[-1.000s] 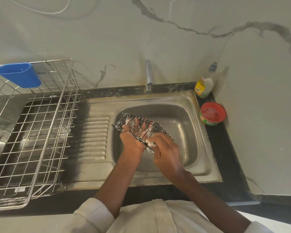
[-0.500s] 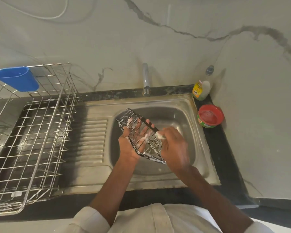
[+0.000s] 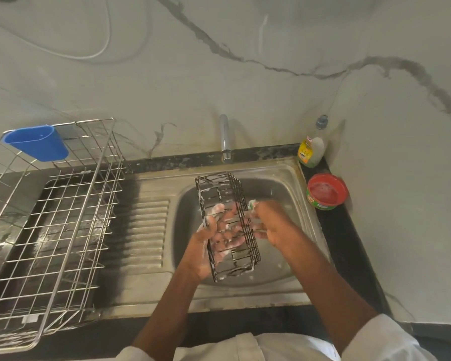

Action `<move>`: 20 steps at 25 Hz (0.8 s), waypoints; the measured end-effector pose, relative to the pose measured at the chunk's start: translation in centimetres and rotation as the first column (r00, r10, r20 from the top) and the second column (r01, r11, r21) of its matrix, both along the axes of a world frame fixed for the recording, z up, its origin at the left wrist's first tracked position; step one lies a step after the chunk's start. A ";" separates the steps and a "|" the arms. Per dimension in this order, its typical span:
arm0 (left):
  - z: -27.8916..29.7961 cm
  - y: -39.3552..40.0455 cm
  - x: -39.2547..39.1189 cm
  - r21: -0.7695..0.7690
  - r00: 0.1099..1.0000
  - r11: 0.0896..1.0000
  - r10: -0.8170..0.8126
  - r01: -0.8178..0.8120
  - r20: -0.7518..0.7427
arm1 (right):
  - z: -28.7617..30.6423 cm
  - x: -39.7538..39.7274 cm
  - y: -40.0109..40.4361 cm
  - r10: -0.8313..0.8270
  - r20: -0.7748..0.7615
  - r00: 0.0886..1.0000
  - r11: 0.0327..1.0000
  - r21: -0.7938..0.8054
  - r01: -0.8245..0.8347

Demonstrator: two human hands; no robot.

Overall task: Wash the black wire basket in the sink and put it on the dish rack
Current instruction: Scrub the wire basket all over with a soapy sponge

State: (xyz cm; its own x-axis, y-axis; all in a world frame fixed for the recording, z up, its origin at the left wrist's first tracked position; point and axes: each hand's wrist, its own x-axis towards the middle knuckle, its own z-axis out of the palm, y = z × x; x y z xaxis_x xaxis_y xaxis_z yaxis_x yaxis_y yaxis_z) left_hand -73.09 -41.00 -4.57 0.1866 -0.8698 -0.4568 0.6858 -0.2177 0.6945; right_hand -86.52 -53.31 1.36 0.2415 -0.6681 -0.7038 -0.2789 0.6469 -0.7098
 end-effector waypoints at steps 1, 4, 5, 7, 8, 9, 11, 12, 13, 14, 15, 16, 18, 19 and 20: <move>-0.1 0.3 0.2 -0.005 0.998 0.999 -0.050 0.050 0.036 | -0.1 -0.1 -0.4 -0.001 -0.008 1.000 0.999 0.035 0.001; 0.1 0.8 1.1 -0.003 0.978 0.991 -0.129 0.132 0.162 | -1.5 -0.2 -0.4 -0.086 0.137 0.987 0.973 0.225 0.053; 0.2 1.0 1.5 -0.004 0.962 0.986 -0.164 0.169 0.217 | -2.1 -0.1 -0.3 -0.138 0.192 0.972 0.954 0.291 0.078; 0.9 1.3 2.7 0.034 0.903 0.967 -0.248 0.252 0.351 | -3.3 0.2 -0.1 -0.217 0.246 0.945 0.944 0.301 0.138; 1.6 1.5 3.3 0.064 0.856 0.950 -0.303 0.305 0.419 | -3.4 0.2 0.0 -0.218 0.255 0.942 0.955 0.254 0.152; 2.4 1.7 3.9 0.110 0.794 0.927 -0.364 0.358 0.487 | -3.5 0.1 0.1 -0.207 0.254 0.945 0.969 0.187 0.162; 4.0 2.0 5.5 0.189 0.708 0.918 -0.389 0.348 0.589 | -3.4 -0.4 0.3 -0.161 0.239 0.958 0.987 0.061 0.151; 4.8 1.9 6.1 0.187 0.712 0.957 -0.291 0.224 0.639 | -3.4 -0.7 0.3 -0.133 0.225 0.965 0.991 -0.002 0.137; 5.5 1.4 6.5 0.150 0.700 0.988 -0.129 0.031 0.703 | -3.6 -0.9 0.1 -0.103 0.201 0.974 0.990 -0.074 0.120; 6.3 0.8 6.5 0.072 0.629 0.984 0.047 -0.161 0.776 | -3.8 -1.1 0.0 -0.082 0.165 0.983 0.983 -0.147 0.107; 7.4 0.0 6.0 -0.011 0.529 0.963 0.159 -0.271 0.834 | -4.1 -1.1 -0.1 -0.064 0.118 0.991 0.971 -0.221 0.089; 8.4 -1.1 5.0 -0.070 0.456 0.953 0.204 -0.295 0.866 | -4.2 -1.1 0.0 -0.044 0.077 0.996 0.954 -0.294 0.065; 9.9 -3.4 2.4 -0.029 0.393 0.980 0.105 -0.195 0.913 | -4.7 -0.9 0.3 -0.016 0.043 0.999 0.921 -0.389 0.031; 9.8 -4.3 1.4 0.049 0.362 0.986 0.011 -0.157 0.932 | -4.9 -0.8 0.6 0.007 0.029 1.000 0.910 -0.415 0.005; 9.6 -4.9 0.9 0.121 0.339 0.980 -0.061 -0.158 0.939 | -5.0 -0.7 0.8 0.035 0.009 0.999 0.895 -0.445 -0.027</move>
